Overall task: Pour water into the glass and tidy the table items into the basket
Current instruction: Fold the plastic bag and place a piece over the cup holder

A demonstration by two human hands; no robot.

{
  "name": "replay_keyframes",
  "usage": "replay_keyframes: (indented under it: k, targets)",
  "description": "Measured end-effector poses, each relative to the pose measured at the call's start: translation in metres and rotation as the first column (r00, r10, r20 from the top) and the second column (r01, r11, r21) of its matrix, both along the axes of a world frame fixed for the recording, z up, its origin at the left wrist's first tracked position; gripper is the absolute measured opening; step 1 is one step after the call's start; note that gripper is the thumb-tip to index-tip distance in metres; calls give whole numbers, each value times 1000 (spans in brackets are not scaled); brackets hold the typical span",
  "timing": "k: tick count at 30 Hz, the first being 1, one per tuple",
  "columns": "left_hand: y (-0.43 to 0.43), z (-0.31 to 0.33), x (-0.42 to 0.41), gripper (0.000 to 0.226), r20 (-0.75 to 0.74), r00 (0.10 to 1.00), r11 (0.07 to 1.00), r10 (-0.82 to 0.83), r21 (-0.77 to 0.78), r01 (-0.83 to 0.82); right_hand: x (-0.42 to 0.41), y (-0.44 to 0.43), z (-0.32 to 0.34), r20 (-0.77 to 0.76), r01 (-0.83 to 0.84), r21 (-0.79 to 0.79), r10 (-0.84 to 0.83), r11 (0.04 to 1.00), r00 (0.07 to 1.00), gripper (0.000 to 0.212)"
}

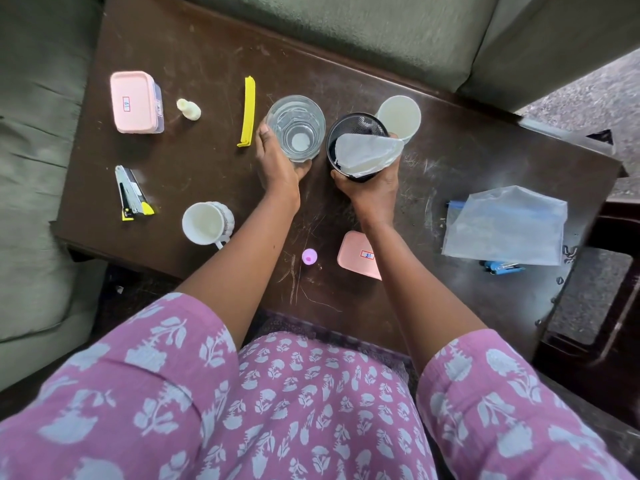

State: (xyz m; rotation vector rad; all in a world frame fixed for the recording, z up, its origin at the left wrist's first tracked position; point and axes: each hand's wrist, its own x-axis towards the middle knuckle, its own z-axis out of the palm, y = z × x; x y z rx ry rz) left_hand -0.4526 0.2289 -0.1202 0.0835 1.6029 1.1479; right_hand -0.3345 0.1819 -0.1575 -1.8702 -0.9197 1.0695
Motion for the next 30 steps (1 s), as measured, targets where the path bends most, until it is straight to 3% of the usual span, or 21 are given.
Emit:
replay_keyframes:
  k: [8, 11, 16, 20, 23, 27, 29, 30]
  targets:
    - [-7, 4, -2, 35, -25, 1000, 1000, -9, -20, 8, 10, -5, 2, 46, -118, -63, 121, 991, 992, 94]
    - [-14, 4, -4, 34, -81, 997, 1000, 16, -23, -18, 21, -14, 7, 101, -164, -78, 172, 983, 980, 79]
    - [-35, 6, -8, 30, -243, 963, 991, 113, -37, -126, 44, -10, 15, 426, -84, 34, 62, 996, 902, 50]
    - [-52, 7, -8, 28, -411, 902, 990, 127, -8, -143, 58, 10, 17, 493, -217, -88, 232, 972, 839, 44]
    - [-64, 8, -14, 29, -624, 777, 995, 84, 11, -98, 62, 20, 15, 499, -314, -169, 356, 934, 790, 35]
    - [-85, 7, -25, 31, -867, 492, 996, 83, 52, -77, 63, 25, 13, 541, -357, -139, 373, 924, 754, 20]
    - [-95, 2, -32, 37, -912, 408, 979, 29, -56, -194, 64, 24, 12, 566, -362, -110, 358, 926, 743, 14]
    - [-99, -1, -35, 42, -910, 415, 956, -13, -133, -262, 64, 22, 12, 569, -349, -104, 343, 931, 747, 12]
